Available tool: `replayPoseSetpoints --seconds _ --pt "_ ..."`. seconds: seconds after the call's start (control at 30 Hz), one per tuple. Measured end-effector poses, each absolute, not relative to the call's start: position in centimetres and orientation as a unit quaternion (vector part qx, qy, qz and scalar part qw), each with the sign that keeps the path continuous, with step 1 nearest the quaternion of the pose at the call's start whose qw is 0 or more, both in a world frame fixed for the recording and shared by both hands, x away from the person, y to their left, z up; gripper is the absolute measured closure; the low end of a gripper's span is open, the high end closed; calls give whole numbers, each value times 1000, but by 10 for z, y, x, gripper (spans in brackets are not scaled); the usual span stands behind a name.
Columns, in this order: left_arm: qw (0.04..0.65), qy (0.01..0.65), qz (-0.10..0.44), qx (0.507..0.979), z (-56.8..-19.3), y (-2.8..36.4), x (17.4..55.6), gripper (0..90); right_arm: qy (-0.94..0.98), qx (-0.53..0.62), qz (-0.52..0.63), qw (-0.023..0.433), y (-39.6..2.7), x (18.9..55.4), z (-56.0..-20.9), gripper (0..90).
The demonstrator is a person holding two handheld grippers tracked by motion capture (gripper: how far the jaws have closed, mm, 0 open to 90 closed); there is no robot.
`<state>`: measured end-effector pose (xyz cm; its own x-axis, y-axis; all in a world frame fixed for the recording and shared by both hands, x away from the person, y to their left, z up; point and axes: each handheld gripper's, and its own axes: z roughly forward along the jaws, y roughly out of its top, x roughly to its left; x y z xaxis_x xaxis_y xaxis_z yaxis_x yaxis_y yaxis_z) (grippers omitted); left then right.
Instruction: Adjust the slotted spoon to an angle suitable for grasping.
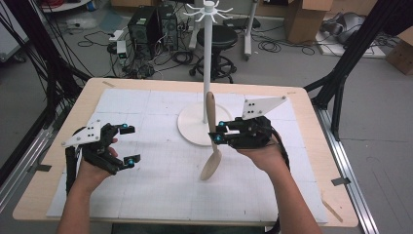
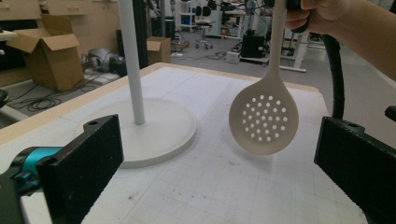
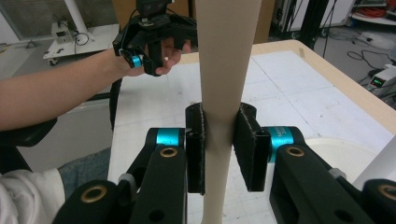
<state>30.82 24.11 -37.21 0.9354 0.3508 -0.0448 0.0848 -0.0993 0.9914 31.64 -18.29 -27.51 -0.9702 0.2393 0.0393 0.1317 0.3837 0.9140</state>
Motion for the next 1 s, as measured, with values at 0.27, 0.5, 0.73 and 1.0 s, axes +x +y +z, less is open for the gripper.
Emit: replayPoseSetpoints --seconds 0.27,0.5,0.73,1.0 --pt "659 130 87 736 -359 229 311 18 830 102 546 47 -182 318 -275 754" --pt "655 110 79 744 -335 211 315 18 833 96 543 44 -178 317 -276 754" --pt "657 85 68 746 -303 194 321 18 833 93 544 44 -176 318 -275 754" --pt "649 61 65 755 -274 168 326 18 833 93 544 47 -176 318 -274 754"
